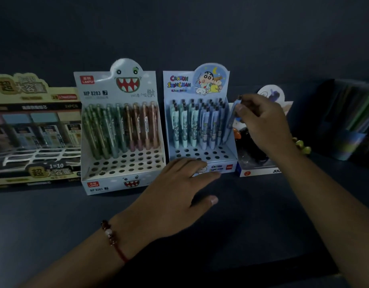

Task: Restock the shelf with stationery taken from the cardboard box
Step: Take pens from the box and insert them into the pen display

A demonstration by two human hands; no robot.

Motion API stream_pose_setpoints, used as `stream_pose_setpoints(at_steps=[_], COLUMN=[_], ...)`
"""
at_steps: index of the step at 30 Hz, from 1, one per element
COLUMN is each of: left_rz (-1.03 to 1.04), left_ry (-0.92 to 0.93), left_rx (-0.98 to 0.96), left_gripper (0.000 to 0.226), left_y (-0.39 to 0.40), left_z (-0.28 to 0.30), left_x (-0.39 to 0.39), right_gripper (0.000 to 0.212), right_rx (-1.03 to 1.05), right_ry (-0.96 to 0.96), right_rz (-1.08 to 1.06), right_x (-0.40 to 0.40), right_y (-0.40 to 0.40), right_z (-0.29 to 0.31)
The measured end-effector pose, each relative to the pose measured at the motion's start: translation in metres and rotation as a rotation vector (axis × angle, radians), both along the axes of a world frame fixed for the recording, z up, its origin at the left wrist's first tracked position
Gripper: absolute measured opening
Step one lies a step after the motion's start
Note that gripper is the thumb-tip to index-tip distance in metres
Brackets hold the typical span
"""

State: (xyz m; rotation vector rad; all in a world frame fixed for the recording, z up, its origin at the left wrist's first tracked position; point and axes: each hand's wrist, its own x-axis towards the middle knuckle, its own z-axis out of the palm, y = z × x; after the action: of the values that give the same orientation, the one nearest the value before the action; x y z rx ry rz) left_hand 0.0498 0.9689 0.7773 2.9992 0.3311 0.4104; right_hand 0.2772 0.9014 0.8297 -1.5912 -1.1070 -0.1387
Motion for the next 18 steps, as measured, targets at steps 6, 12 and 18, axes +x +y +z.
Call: stream_pose_setpoints(at_steps=[6,12,18], left_rz=[0.011,0.002,-0.012], left_ry=[-0.018,-0.015,-0.036], left_rx=[-0.004,-0.027,-0.031], left_gripper=[0.062,0.064,0.061], left_y=[0.004,0.009,0.010], left_z=[-0.002,-0.003,-0.003], left_x=[0.000,-0.002,-0.003], right_gripper=[0.014,0.026,0.026], right_rx=[0.043,-0.062,-0.111], right_ry=[-0.025,-0.026,-0.053], right_rz=[-0.009,-0.010,-0.005], right_x=[-0.001,0.003,-0.001], right_y=[0.001,0.014,0.026], right_z=[-0.010,-0.023,-0.029])
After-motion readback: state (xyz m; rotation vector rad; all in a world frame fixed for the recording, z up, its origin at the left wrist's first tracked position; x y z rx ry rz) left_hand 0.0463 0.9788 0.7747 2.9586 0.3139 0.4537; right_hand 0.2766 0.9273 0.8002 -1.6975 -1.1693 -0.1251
